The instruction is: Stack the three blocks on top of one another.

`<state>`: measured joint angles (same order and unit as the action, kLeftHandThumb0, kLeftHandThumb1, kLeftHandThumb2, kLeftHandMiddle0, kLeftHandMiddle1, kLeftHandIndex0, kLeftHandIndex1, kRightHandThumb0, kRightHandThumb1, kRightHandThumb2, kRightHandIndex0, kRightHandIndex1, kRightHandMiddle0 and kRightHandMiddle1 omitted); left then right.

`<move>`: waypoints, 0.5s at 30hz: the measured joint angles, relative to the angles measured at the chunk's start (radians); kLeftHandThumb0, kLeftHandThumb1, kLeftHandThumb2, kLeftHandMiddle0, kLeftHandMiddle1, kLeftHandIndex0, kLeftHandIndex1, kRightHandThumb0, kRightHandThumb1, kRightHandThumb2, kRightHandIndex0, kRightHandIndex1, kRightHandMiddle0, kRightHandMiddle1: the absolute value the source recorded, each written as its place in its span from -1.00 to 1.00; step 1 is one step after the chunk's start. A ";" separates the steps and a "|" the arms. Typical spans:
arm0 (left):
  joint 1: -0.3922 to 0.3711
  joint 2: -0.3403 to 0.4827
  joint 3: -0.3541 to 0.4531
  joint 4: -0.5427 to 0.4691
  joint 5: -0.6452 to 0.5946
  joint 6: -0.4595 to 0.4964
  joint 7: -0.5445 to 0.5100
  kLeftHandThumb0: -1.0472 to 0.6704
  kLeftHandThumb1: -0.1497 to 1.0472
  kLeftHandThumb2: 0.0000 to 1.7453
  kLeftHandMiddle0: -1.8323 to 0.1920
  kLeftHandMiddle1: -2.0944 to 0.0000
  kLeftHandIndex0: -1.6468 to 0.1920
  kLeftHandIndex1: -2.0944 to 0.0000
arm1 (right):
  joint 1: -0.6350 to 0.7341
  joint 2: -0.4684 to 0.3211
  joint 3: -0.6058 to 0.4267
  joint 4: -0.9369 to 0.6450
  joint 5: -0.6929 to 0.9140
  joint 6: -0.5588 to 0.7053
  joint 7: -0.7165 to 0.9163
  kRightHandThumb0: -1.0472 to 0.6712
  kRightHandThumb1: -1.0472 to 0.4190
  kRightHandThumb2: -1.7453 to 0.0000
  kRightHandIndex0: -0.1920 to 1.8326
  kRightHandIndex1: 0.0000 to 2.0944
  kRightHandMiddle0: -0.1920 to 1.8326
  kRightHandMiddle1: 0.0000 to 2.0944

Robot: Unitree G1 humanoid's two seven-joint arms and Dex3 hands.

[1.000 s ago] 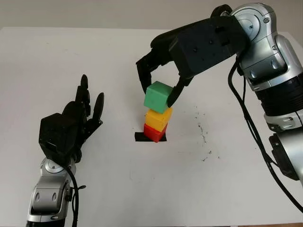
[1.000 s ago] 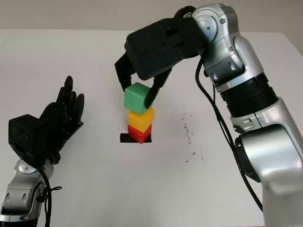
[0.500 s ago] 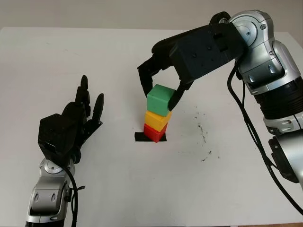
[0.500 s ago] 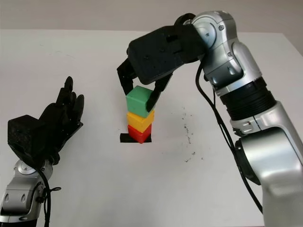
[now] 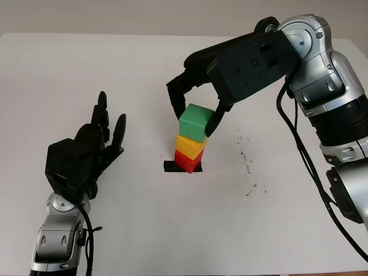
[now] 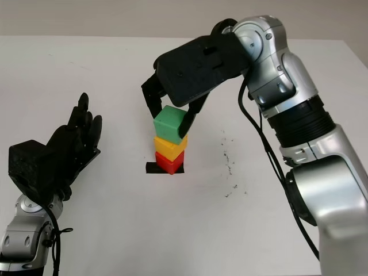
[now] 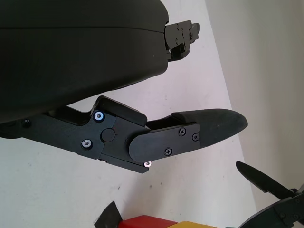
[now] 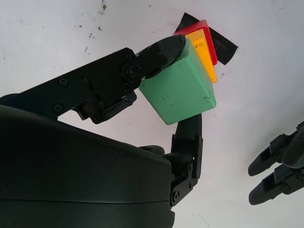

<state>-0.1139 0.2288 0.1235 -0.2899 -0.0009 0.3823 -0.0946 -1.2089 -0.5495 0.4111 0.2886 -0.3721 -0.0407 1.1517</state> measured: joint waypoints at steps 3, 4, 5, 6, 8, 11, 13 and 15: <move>0.000 0.000 0.000 0.000 -0.001 0.000 0.000 -0.70 1.00 -0.28 1.00 0.98 1.00 1.00 | 0.001 0.000 0.000 0.000 0.001 0.001 -0.001 -0.28 -0.82 0.94 -0.52 -0.96 -0.46 0.57; 0.000 0.000 0.000 0.000 -0.001 0.000 0.000 -0.70 1.00 -0.28 1.00 0.98 1.00 1.00 | 0.001 0.000 0.000 0.000 0.002 0.001 -0.001 -0.29 -0.83 0.94 -0.52 -0.96 -0.46 0.57; 0.000 0.000 0.000 0.000 -0.001 0.000 0.000 -0.70 1.00 -0.28 1.00 0.98 1.00 1.00 | 0.001 0.000 0.000 0.000 0.002 0.001 -0.001 -0.29 -0.83 0.94 -0.52 -0.96 -0.46 0.58; 0.000 0.000 0.000 0.000 -0.001 0.001 0.000 -0.71 1.00 -0.28 1.00 0.98 1.00 1.00 | 0.001 0.000 0.000 0.000 0.002 0.000 -0.002 -0.30 -0.83 0.94 -0.51 -0.96 -0.46 0.58; 0.000 0.000 0.000 0.000 0.001 0.001 0.000 -0.71 1.00 -0.28 1.00 0.97 1.00 1.00 | 0.001 0.000 0.000 0.000 0.005 -0.001 -0.002 -0.30 -0.84 0.93 -0.52 -0.96 -0.47 0.59; 0.000 0.000 0.000 0.000 0.005 0.001 0.000 -0.71 1.00 -0.28 1.00 0.97 1.00 1.00 | 0.005 0.000 -0.001 0.000 0.013 -0.001 -0.004 -0.29 -0.84 0.94 -0.51 -0.96 -0.49 0.59; 0.000 0.000 0.000 0.000 0.005 0.001 0.000 -0.70 1.00 -0.28 1.00 0.97 1.00 1.00 | 0.011 0.000 -0.002 0.000 0.018 0.000 -0.009 -0.29 -0.84 0.94 -0.51 -0.96 -0.50 0.58; 0.000 0.000 0.000 0.000 0.006 0.003 0.001 -0.70 1.00 -0.28 1.00 0.97 1.00 1.00 | 0.017 0.000 -0.005 0.000 0.021 0.007 -0.014 -0.28 -0.84 0.94 -0.51 -0.96 -0.51 0.57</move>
<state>-0.1139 0.2288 0.1231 -0.2900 0.0051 0.3848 -0.0941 -1.1916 -0.5492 0.4066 0.2884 -0.3510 -0.0335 1.1381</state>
